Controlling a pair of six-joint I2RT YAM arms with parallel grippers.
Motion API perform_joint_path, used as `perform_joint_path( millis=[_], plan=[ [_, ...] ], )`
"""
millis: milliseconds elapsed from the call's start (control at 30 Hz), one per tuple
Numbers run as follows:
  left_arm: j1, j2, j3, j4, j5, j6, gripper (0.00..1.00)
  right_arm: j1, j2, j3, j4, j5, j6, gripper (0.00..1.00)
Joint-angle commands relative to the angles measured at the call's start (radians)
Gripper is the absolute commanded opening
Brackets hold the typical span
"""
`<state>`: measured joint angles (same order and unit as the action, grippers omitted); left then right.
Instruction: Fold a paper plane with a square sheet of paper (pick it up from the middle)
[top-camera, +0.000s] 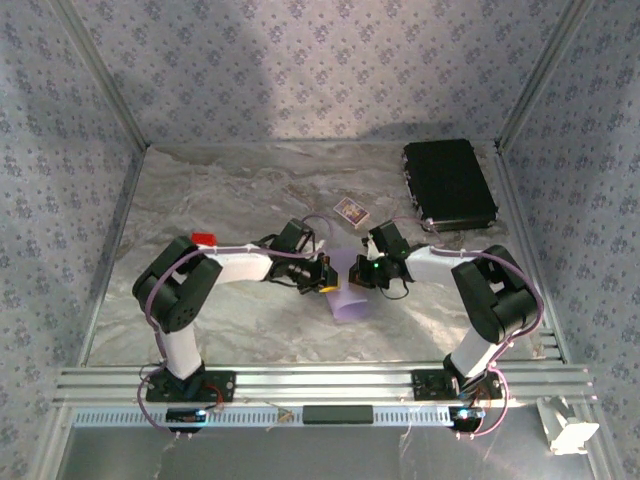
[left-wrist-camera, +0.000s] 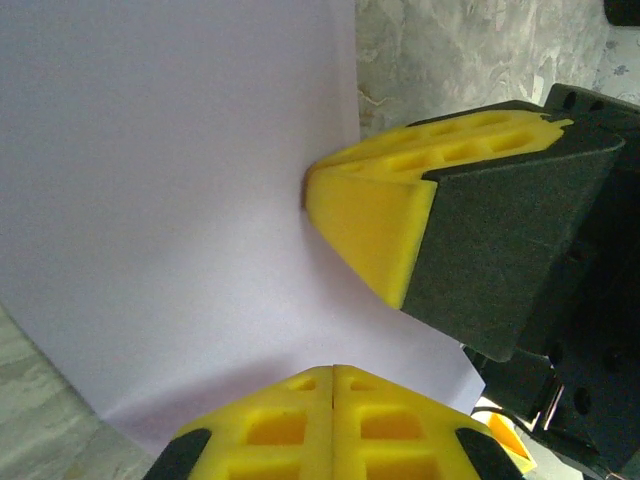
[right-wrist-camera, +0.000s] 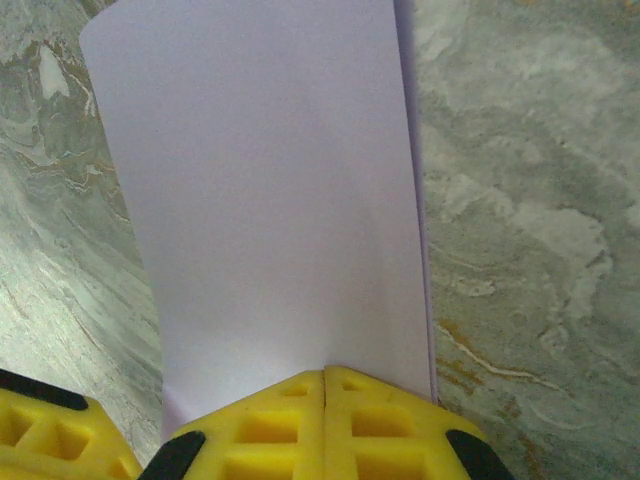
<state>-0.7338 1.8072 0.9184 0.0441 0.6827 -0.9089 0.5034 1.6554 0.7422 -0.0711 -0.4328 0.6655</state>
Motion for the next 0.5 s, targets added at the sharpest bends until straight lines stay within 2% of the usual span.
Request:
perform_joint_path(
  millis=[0, 333, 467],
  plan=[
    [-0.003, 0.023, -0.027, 0.033, -0.017, -0.021, 0.00, -0.003, 0.021, -0.046, -0.111, 0.086, 0.009, 0.00],
    [-0.006, 0.066, -0.115, 0.077, -0.063, 0.021, 0.00, -0.007, 0.016, -0.061, -0.104, 0.089, 0.013, 0.00],
    [-0.011, 0.036, -0.123, 0.053, -0.086, 0.042, 0.00, -0.008, 0.009, -0.064, -0.101, 0.092, 0.014, 0.00]
  ],
)
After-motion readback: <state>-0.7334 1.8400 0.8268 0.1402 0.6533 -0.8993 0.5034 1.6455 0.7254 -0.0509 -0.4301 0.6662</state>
